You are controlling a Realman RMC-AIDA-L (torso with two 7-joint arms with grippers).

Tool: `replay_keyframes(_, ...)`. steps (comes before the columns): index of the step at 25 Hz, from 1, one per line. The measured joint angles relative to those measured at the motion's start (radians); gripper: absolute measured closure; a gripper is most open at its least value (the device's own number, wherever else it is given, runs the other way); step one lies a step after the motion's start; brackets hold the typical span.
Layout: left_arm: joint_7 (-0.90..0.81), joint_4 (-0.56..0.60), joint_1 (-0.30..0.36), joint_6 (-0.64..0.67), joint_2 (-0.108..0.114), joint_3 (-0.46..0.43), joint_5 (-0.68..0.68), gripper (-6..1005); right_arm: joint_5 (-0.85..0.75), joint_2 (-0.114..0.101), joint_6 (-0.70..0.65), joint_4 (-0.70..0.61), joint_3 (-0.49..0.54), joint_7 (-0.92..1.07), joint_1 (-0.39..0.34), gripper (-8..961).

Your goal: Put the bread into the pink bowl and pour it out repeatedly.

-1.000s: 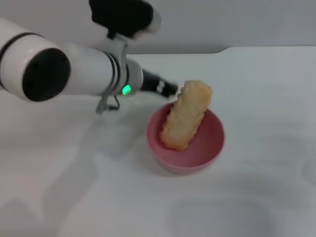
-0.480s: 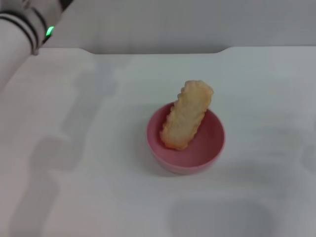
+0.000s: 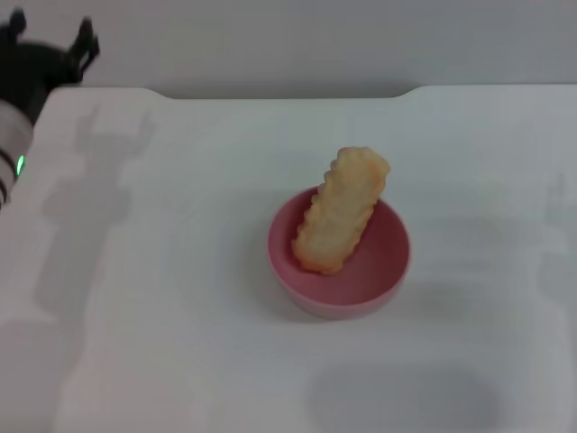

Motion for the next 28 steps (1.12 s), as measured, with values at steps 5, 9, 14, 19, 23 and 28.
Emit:
replay_keyframes(5,-0.036,-0.103,-0.009,0.021,0.001,0.021,-0.002,133,-0.155,0.003,-0.048,0.037,0.007,0.167,0.007,439)
replay_keyframes(9,-0.091,-0.118,-0.004,0.008,0.003,0.049,-0.004,133,-0.168,0.005,-0.135,0.100,0.007,0.182,0.042,439)
replay_keyframes(14,-0.164,-0.156,-0.029,-0.024,0.003,0.082,-0.001,133,-0.213,0.007,-0.401,0.275,-0.084,0.229,0.107,439)
replay_keyframes(19,-0.187,-0.177,-0.044,-0.003,-0.006,0.120,-0.008,133,-0.257,0.004,-0.480,0.401,-0.094,0.399,0.131,439)
replay_keyframes(23,-0.257,-0.172,-0.016,0.065,-0.006,0.132,-0.012,133,-0.215,0.001,-0.431,0.409,-0.064,0.460,0.138,439)
replay_keyframes(28,-0.231,-0.194,0.010,0.228,-0.006,0.134,-0.012,133,-0.201,0.005,-0.364,0.416,-0.059,0.477,0.132,439)
